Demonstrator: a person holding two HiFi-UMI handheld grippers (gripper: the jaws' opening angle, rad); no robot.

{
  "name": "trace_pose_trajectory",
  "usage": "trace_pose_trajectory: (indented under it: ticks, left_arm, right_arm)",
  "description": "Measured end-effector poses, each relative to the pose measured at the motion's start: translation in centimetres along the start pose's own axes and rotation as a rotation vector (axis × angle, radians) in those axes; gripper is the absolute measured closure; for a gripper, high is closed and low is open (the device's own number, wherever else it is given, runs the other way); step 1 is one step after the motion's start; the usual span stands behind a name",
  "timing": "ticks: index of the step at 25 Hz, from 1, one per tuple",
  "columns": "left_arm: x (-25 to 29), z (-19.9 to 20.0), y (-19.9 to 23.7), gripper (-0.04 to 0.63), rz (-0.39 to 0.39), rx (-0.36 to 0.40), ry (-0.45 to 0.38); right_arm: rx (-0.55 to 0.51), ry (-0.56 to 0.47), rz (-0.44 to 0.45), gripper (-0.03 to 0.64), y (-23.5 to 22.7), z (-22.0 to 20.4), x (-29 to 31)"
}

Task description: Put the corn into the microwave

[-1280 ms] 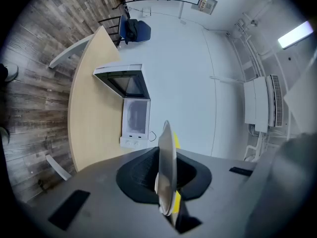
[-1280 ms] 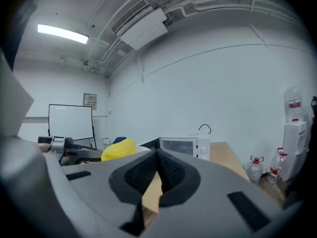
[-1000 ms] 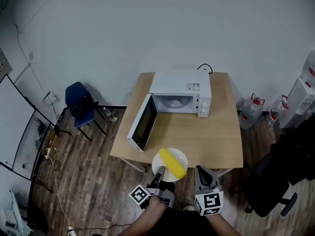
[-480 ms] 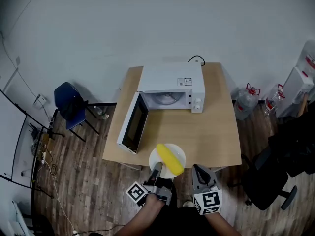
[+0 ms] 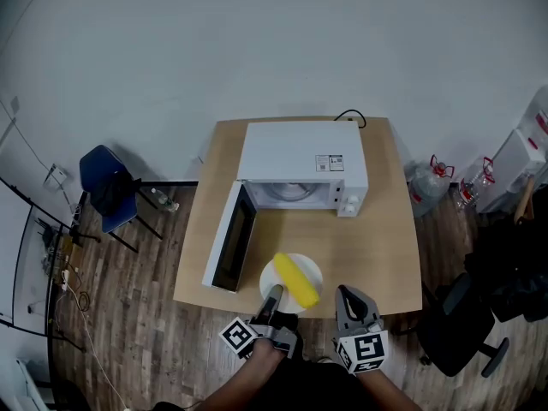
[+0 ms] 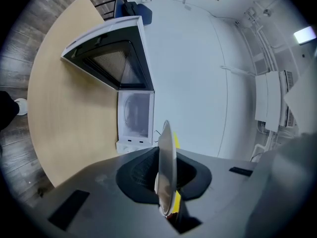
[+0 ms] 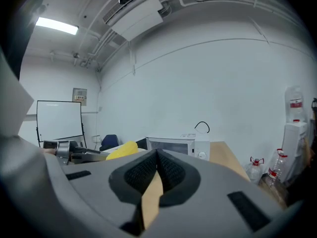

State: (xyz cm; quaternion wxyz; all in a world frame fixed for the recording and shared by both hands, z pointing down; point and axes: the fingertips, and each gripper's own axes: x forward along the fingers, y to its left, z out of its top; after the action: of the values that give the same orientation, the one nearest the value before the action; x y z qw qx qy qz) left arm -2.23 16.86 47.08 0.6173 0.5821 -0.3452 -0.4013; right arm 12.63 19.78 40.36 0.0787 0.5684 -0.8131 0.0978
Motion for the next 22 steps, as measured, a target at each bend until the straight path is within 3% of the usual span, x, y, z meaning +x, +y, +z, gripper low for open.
trace_pose_trajectory:
  ticks: [10, 13, 16, 22]
  left_arm:
    - [6.2, 5.0, 1.7, 0.566, 0.024, 0.01, 0.123]
    - [8.0, 6.4, 2.4, 0.566, 0.031, -0.022, 0.15]
    - [8.9, 7.8, 4.0, 0.566, 0.065, -0.006, 0.184]
    - [11.5, 7.7, 5.6, 0.566, 0.073, 0.0, 0.232]
  right_arm:
    - [-0.018, 0.056, -0.046, 0.557, 0.2, 1.3, 8.4]
    - [0.008, 0.083, -0.101, 0.557, -0.8, 0.7, 10.0]
    - [0.017, 0.093, -0.149, 0.557, -1.1, 0.5, 11.2]
    - [-0.006, 0.102, -0.173, 0.557, -0.8, 1.0, 12.7]
